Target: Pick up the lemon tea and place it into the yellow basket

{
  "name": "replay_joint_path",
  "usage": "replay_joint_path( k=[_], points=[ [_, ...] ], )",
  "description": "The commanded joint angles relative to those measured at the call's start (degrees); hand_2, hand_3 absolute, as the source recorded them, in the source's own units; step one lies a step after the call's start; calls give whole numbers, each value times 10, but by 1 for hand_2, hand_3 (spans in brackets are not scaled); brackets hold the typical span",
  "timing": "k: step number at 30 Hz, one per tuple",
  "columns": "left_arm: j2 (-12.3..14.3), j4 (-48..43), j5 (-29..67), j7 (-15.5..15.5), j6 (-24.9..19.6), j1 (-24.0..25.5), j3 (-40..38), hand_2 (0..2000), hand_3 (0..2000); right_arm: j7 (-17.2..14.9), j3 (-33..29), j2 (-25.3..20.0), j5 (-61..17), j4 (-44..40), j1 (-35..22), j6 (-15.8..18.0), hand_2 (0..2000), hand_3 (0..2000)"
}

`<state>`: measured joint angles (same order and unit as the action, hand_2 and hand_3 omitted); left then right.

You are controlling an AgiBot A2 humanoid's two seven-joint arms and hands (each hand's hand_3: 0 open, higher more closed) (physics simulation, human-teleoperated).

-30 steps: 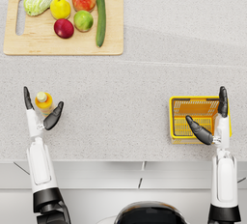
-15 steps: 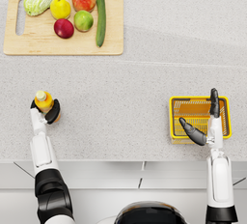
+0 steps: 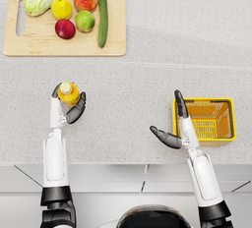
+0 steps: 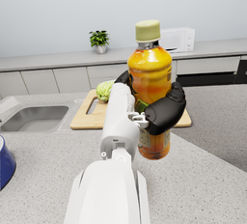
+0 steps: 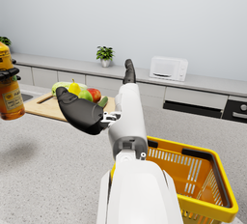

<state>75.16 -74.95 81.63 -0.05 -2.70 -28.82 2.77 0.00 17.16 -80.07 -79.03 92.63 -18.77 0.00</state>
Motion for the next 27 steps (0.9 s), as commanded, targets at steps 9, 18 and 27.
replay_joint_path(
  k=[9, 18, 27],
  points=[
    [38, -206, 0, 1, -10, -17, 226, 2000, 2000, 0, 72, -56, -78, -35, -68, 0, 0, 0],
    [56, -194, 1, 2, -7, -15, 283, 2000, 2000, -1, 60, -75, -90, -37, -84, 31, 0, 0],
    [41, -180, 0, -2, 11, 20, 230, 0, 1020, -3, 19, -80, -91, -15, -81, 110, 2000, 2000]
  ],
)
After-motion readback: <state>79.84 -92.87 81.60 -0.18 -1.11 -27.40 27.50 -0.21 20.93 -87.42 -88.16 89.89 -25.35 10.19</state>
